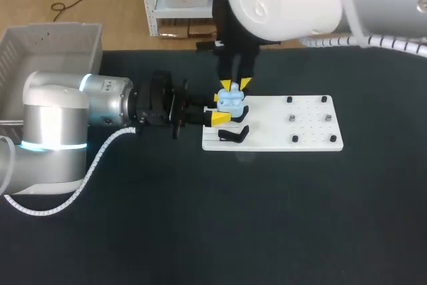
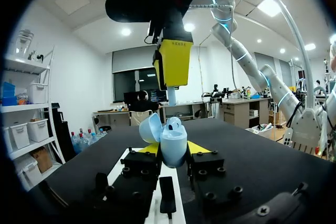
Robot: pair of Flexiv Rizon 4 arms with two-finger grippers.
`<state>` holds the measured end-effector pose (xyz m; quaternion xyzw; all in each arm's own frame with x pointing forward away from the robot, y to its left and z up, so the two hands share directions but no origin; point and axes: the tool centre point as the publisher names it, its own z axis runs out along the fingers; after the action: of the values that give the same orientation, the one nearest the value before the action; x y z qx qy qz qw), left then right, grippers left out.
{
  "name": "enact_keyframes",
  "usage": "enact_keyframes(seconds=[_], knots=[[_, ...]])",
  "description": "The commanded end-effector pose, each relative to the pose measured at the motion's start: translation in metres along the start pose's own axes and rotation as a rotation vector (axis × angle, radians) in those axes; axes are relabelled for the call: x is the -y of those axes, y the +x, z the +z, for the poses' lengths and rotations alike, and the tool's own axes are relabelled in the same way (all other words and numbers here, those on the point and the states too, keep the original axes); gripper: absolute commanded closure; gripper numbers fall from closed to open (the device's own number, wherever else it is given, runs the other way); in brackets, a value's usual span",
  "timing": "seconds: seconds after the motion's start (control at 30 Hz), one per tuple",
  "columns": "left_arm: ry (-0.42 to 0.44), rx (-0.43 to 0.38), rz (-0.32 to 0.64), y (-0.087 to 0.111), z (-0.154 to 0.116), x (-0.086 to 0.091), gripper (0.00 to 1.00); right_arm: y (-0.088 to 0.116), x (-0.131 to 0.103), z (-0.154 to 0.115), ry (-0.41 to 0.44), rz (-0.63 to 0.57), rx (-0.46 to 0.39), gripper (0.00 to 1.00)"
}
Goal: Pick up each earbud case from the left stands, insert the matching earbuds, close the lid, and place the case in the box.
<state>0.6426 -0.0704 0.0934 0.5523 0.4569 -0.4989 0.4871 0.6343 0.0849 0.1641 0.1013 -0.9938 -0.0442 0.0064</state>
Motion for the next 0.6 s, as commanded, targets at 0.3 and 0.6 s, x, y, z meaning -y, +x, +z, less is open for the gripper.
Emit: enact_keyframes(seconds=[0.3,0.6], knots=[[-0.005,0.010,0.002,0.005,0.000,0.002,1.00,0.011,-0.010,0.009,0.018,-0.034,0.005,1.00],[-0.005,0.010,0.002,0.005,0.000,0.002,1.00,0.014,-0.013,0.013,0.028,-0.038,0.021,1.00]])
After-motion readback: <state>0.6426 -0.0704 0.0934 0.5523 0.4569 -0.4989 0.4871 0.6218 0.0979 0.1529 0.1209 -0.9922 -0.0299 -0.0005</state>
